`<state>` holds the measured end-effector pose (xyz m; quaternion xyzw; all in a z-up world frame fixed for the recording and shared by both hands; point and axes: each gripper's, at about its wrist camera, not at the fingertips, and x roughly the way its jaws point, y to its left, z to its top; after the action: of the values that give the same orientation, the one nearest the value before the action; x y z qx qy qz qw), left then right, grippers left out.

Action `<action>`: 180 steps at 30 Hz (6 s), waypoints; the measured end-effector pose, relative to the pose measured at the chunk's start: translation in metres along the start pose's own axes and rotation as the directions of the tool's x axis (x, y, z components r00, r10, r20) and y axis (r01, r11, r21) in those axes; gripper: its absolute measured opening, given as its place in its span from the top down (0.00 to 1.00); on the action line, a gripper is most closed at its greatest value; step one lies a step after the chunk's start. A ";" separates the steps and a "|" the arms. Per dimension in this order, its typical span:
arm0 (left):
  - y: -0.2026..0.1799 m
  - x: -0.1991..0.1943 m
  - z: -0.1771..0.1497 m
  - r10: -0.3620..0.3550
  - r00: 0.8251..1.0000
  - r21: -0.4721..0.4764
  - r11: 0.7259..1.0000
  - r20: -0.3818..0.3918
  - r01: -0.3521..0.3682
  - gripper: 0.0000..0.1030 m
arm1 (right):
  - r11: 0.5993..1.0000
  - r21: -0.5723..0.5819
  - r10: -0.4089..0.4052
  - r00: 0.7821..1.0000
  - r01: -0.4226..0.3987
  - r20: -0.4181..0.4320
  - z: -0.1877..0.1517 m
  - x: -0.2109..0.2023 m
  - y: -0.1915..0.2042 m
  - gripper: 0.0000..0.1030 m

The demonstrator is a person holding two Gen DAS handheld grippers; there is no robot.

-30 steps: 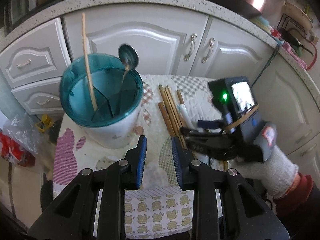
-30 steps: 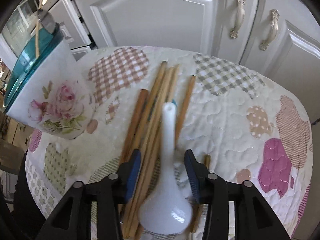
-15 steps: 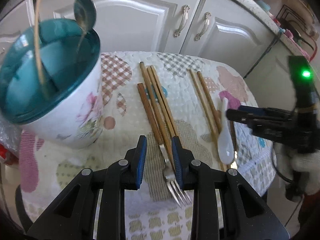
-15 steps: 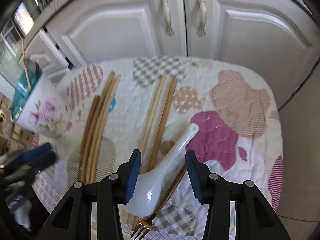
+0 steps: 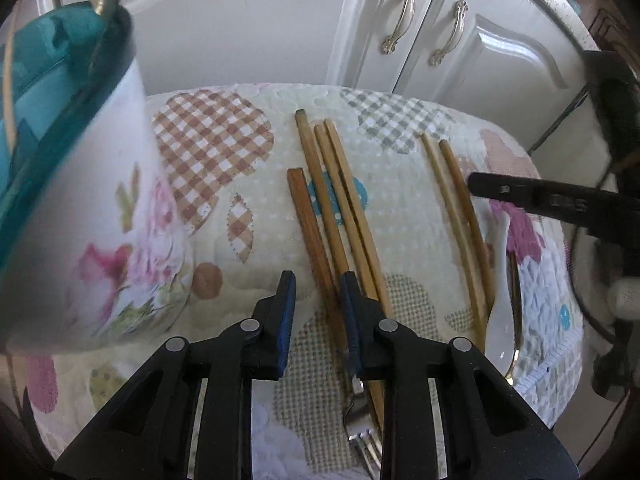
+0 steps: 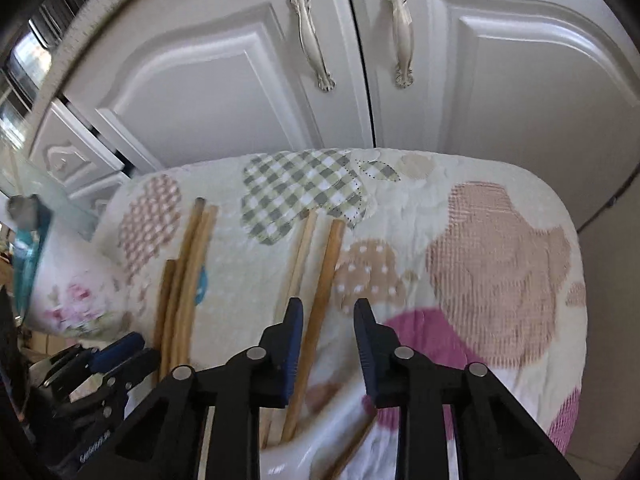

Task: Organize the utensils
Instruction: 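Grasp the wooden-handled fork with the left tool while the right tool grasps a chopstick, then carry the fork into the cup with the left tool while the right tool inserts its chopstick, then open both tools to release the fork and chopstick into the cup, then move both tools back over the loose wooden chopsticks on the cloth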

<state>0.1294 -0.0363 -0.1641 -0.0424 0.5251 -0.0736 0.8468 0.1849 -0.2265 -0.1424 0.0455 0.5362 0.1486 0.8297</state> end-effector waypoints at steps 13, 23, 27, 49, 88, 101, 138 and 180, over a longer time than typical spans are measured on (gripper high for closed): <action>0.013 -0.020 -0.033 -0.096 0.993 0.008 0.995 -0.070 0.097 0.94 | 0.988 0.036 0.152 0.987 -0.150 -0.056 -0.030 0.001 -0.001 0.92; 0.008 -0.036 -0.060 -0.076 0.992 0.055 0.995 -0.102 0.082 0.94 | 0.989 -0.011 0.148 0.983 -0.150 -0.110 -0.072 -0.010 0.018 0.92; 0.004 -0.032 -0.046 -0.059 0.995 0.058 0.996 -0.080 0.064 0.93 | 0.994 -0.059 0.085 0.991 -0.091 -0.104 -0.064 -0.004 0.029 0.89; 0.013 -0.108 -0.029 -0.182 0.982 0.098 0.979 0.057 0.176 0.92 | 0.975 -0.085 0.214 0.972 -0.206 0.096 -0.040 -0.089 0.038 0.93; 0.109 -0.309 0.033 -0.075 0.876 0.016 0.997 0.476 0.077 0.92 | 0.874 -0.435 0.400 0.827 -0.215 0.395 0.033 -0.268 0.193 0.93; 0.124 -0.239 0.041 0.029 0.907 -0.038 0.999 0.419 -0.015 0.92 | 0.880 -0.406 0.388 0.868 -0.247 0.312 0.051 -0.192 0.218 0.93; 0.079 -0.216 0.017 0.057 0.929 -0.037 0.998 0.364 -0.047 0.74 | 0.923 -0.237 0.353 0.912 -0.303 0.210 0.011 -0.145 0.156 0.58; 0.033 -0.130 -0.034 -0.068 0.988 0.066 0.996 0.140 0.059 0.74 | 0.993 -0.046 0.101 0.993 -0.104 -0.065 -0.033 0.021 0.072 0.94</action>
<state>0.0446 0.0180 -0.0691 -0.0384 0.4593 -0.1135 0.8802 0.1487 -0.1542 -0.1576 0.0476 0.5552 0.2056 0.8045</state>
